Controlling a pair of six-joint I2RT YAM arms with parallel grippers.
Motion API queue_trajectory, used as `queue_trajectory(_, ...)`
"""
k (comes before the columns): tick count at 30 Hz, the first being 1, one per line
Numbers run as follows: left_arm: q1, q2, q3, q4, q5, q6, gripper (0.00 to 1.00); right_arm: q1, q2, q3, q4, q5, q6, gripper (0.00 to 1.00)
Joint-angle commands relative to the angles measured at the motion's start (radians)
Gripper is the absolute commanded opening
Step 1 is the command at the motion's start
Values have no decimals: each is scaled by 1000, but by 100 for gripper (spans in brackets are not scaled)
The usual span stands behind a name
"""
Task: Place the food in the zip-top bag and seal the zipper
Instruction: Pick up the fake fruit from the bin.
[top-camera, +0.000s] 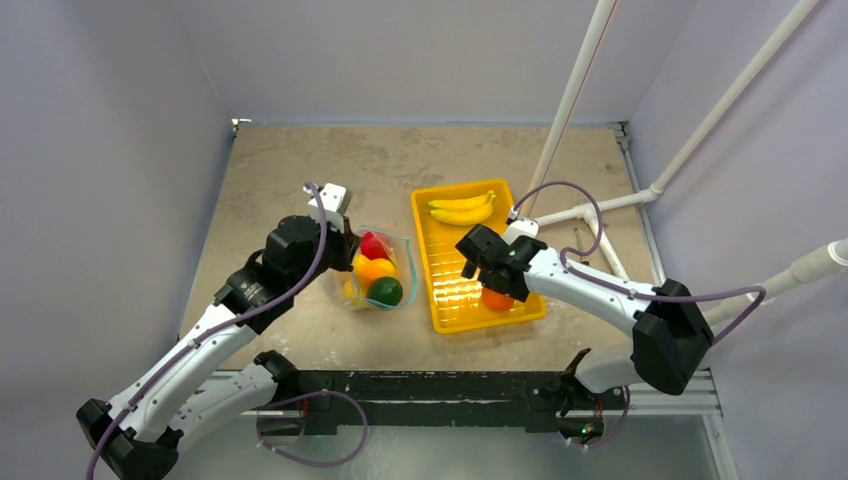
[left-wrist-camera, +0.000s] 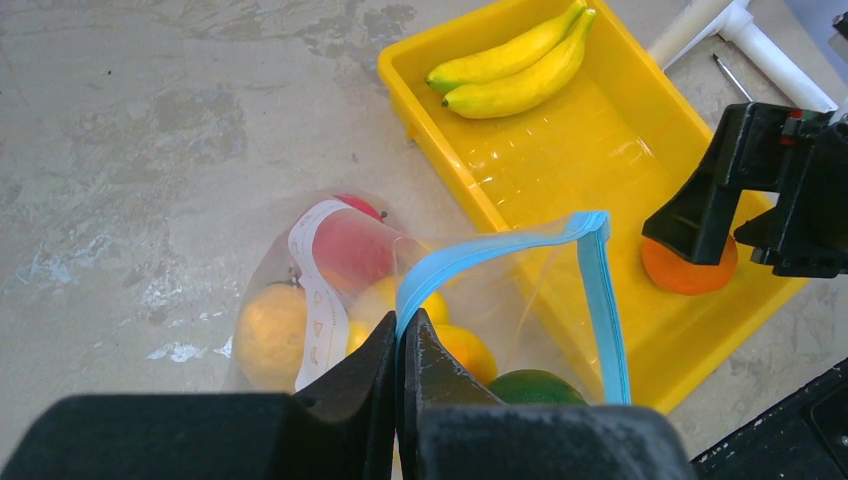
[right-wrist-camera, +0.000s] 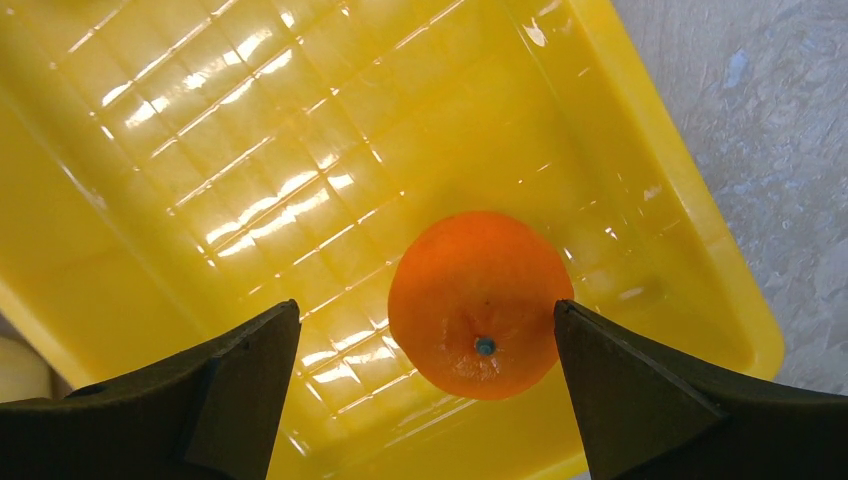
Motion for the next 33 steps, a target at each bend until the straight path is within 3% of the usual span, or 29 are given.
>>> queue_trajectory(1,-3,-20,20,31,12,5,0,-4,17,-1,-15,20,28,99)
queue_trajectory(33,-2,-4,20,26,5,8,0,31,152,-45,203,-107,-129,97)
